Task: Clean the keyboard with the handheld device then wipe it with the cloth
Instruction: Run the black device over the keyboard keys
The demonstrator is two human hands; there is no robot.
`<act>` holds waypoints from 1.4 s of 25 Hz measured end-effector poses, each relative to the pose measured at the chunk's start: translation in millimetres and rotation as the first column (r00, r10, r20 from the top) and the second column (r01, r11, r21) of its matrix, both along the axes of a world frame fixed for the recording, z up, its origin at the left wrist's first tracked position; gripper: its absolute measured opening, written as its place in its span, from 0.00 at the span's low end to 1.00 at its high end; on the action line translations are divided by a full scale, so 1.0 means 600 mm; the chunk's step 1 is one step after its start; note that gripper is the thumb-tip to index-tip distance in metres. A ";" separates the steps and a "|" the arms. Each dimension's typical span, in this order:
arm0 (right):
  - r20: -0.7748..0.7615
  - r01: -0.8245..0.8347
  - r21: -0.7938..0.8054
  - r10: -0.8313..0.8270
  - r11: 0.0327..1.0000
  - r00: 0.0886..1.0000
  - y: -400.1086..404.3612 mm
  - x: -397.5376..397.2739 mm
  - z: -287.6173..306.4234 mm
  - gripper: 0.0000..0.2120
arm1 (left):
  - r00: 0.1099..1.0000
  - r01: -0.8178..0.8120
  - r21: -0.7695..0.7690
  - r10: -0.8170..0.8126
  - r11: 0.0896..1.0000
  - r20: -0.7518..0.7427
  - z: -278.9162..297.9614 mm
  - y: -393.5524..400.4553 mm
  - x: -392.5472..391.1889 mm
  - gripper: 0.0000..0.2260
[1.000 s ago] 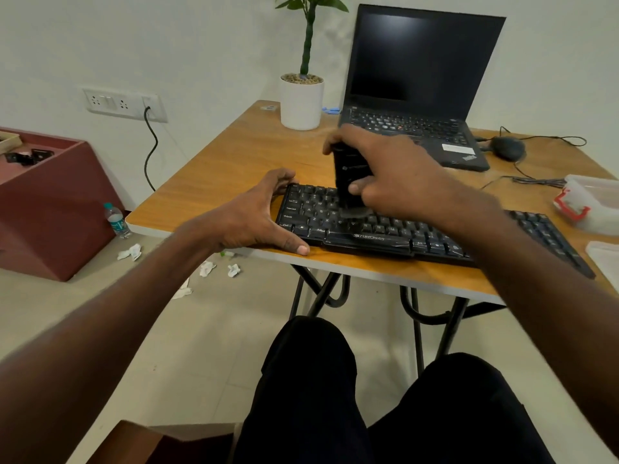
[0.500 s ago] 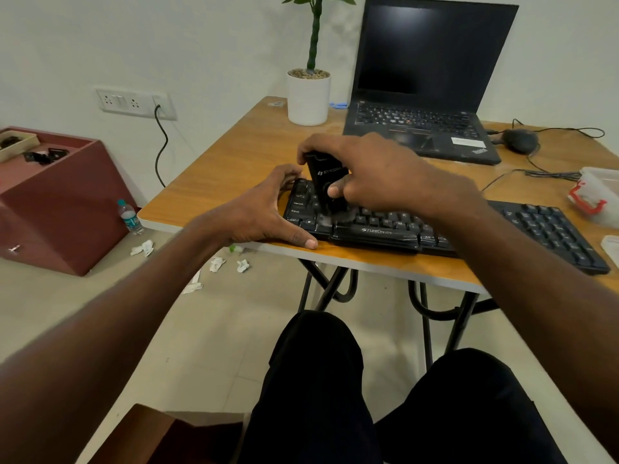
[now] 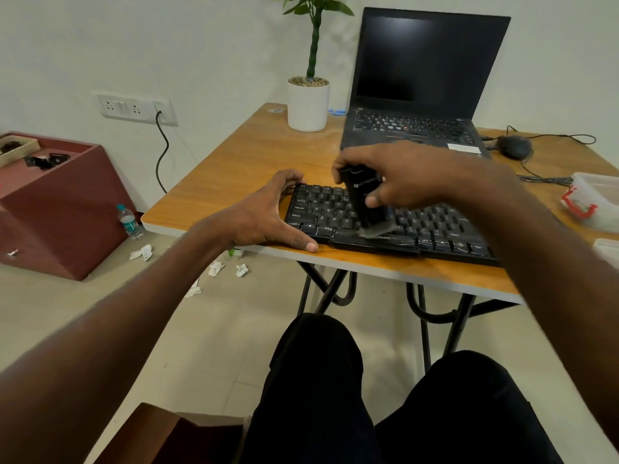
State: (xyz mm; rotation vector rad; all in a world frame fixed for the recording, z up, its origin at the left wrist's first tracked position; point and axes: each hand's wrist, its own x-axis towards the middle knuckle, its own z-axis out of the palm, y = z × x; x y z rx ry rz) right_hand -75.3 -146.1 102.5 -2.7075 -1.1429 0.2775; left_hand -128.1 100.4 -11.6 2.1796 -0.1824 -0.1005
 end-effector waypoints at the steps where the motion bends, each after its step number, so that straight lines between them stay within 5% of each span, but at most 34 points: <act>1: 0.037 0.025 -0.027 -0.024 0.999 0.999 -0.011 0.003 0.006 0.26 | 1.000 0.003 -0.001 -0.003 1.000 0.001 0.000 0.001 -0.001 0.58; 5: 0.041 0.026 0.216 -0.036 0.976 0.999 -0.038 -0.010 -0.023 0.26 | 1.000 0.005 0.001 -0.005 1.000 -0.001 -0.001 -0.001 0.001 0.56; 9: 0.152 0.107 0.055 -0.114 0.993 0.982 -0.057 -0.004 -0.009 0.25 | 1.000 0.004 -0.009 -0.004 1.000 -0.016 -0.002 0.003 0.001 0.55; 12: 0.096 -0.003 0.202 -0.016 0.979 0.995 -0.052 -0.017 -0.023 0.27 | 1.000 0.000 -0.018 -0.001 1.000 -0.016 -0.001 0.002 0.001 0.56; 16: 0.113 0.016 -0.104 -0.004 0.994 0.994 -0.074 -0.023 -0.002 0.28 | 1.000 -0.008 -0.014 0.008 1.000 -0.020 0.003 -0.004 -0.002 0.55; 21: 0.095 -0.013 0.267 -0.013 0.964 0.995 -0.068 -0.043 -0.034 0.28 | 0.999 -0.007 -0.020 0.007 1.000 -0.031 0.005 -0.005 -0.003 0.54; 26: 0.106 0.240 0.067 -0.246 0.969 0.963 -0.121 -0.007 -0.018 0.27 | 0.998 0.019 0.090 -0.014 0.996 -0.057 0.021 -0.010 -0.007 0.60; 30: 0.013 0.119 0.416 -0.137 0.902 0.990 -0.110 -0.014 -0.041 0.29 | 0.934 -0.268 0.325 0.162 0.907 0.317 0.032 -0.070 -0.012 0.47; 35: -0.012 0.176 0.454 -0.191 0.873 0.981 -0.135 0.001 -0.062 0.28 | 0.809 -0.412 0.309 0.189 0.857 0.556 0.011 -0.186 -0.012 0.25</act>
